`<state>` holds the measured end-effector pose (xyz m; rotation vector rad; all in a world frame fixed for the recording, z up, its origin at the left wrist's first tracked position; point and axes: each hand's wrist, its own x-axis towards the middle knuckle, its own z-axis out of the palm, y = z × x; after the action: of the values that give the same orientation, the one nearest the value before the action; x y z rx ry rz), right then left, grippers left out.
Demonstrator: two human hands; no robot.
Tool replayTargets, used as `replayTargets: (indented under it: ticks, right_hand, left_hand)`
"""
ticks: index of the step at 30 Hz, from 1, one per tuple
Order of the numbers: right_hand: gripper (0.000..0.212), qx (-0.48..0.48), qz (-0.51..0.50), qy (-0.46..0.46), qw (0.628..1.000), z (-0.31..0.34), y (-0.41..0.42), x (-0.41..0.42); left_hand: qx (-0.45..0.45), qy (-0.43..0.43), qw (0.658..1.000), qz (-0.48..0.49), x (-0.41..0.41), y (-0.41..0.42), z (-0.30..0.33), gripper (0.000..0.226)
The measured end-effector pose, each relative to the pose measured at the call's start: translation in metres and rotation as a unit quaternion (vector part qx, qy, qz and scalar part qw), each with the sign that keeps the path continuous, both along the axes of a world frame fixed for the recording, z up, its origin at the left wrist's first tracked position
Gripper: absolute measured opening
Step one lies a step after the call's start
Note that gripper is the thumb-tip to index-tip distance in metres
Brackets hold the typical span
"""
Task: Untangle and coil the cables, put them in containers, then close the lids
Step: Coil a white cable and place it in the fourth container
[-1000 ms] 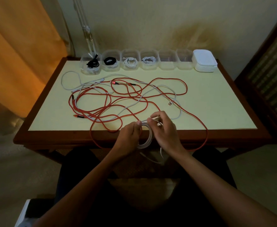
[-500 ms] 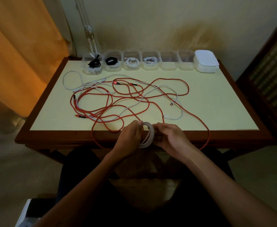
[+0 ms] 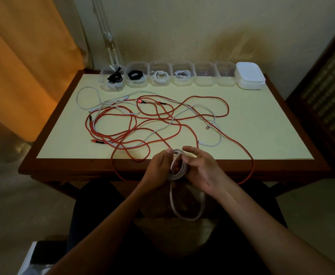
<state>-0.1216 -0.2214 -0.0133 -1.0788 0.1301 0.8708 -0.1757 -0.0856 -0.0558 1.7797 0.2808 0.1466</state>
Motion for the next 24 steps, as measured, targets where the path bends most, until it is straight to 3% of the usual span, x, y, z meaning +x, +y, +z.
replayTargets:
  ticks: [1, 3, 4, 6, 11, 16, 21, 24]
  right_hand:
    - [0.023, -0.105, 0.009, -0.075, 0.992, -0.001, 0.0, 0.0]
    - [0.013, -0.28, 0.023, -0.226, 0.933, -0.002, -0.001, -0.002]
    - [0.017, -0.305, 0.027, -0.277, 0.911, -0.002, -0.003, -0.005]
    - [0.035, -0.275, 0.062, -0.312, 0.907, 0.0, -0.006, -0.01]
    - [0.041, -0.181, 0.145, -0.243, 0.942, 0.001, -0.009, -0.014]
    - [0.033, -0.08, 0.036, -0.034, 0.996, 0.005, -0.022, 0.002]
    - [0.032, -0.141, 0.032, -0.04, 0.989, 0.011, -0.027, 0.012]
    - [0.028, -0.168, 0.082, -0.016, 0.982, 0.014, -0.032, 0.021]
  left_hand:
    - [0.017, 0.007, 1.0, 0.02, 0.001, 0.0, -0.001, 0.042]
    - [0.071, 0.017, 0.994, 0.078, 0.004, -0.001, -0.003, 0.038]
    - [0.1, 0.021, 0.989, 0.105, 0.006, -0.001, -0.004, 0.036]
    - [0.141, 0.028, 0.98, 0.138, 0.007, -0.002, -0.004, 0.036]
    - [0.204, 0.017, 0.968, 0.146, 0.008, 0.002, -0.007, 0.034]
    - [0.179, -0.02, 0.984, 0.0, 0.001, 0.015, -0.003, 0.021]
    - [0.294, -0.033, 0.954, -0.057, -0.003, 0.023, -0.011, 0.014]
    - [0.35, 0.002, 0.934, -0.074, -0.004, 0.022, -0.009, 0.017]
